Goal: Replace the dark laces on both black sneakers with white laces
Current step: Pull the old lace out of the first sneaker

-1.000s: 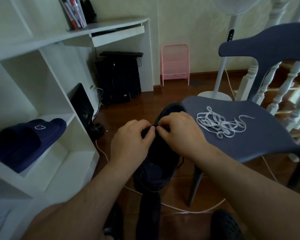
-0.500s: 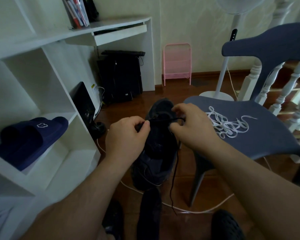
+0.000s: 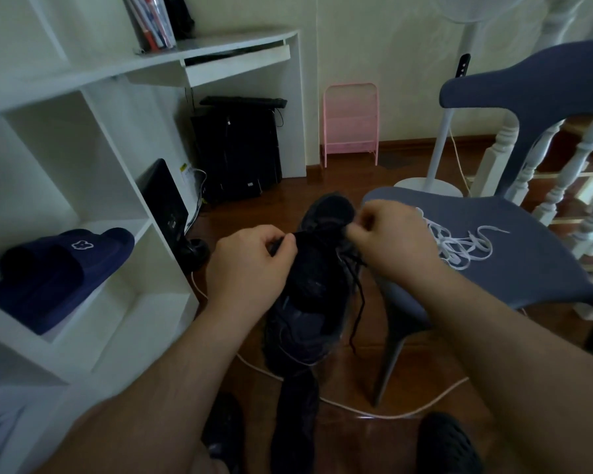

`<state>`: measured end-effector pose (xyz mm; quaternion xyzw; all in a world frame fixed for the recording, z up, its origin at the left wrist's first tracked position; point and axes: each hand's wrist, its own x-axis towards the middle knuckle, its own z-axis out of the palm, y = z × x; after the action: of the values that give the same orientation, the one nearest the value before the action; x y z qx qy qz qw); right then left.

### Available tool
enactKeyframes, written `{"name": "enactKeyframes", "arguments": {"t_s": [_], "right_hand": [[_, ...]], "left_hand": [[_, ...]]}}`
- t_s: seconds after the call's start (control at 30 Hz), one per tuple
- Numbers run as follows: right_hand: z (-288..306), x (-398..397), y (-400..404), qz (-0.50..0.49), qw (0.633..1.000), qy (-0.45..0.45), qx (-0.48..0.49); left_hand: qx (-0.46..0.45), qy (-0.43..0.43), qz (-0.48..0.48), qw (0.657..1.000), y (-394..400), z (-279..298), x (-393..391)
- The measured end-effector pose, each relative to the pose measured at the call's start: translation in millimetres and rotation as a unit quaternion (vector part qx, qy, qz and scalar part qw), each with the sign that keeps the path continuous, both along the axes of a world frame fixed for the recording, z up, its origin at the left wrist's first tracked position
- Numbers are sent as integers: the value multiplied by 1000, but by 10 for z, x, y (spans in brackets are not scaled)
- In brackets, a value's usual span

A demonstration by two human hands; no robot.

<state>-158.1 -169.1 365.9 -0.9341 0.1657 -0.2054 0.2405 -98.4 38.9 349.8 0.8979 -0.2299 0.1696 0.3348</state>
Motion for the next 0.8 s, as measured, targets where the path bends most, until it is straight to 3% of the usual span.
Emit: {"name": "enactKeyframes", "arguments": {"t_s": [0.13,0.2,0.3,0.37,0.57,0.67,0.8], "right_hand": [[-29,-85,-256,-26,994,86,54],[-29,-93,-135,15,996,62,64],[31,-86,109,93,995,-19,-16],[12,-83,249,119,990,-26,-74],[-67,-23,368,88,983,-27,-161],[-55,-22,302,83,991,-33,-102],[11,-47,-124,-36,998,14,40]], "left_hand": [[-9,-8,-4,1000,52,4,13],[-6,-8,-8,1000,46,-12,-1],[-8,-7,-10,1000,16,-14,-25],[-6,-7,-18,1000,-13,-11,-57],[13,-10,-40,999,-103,-51,-115],[20,-18,-30,999,-88,-18,-100],[9,-13,-10,1000,-41,17,-51]]}}
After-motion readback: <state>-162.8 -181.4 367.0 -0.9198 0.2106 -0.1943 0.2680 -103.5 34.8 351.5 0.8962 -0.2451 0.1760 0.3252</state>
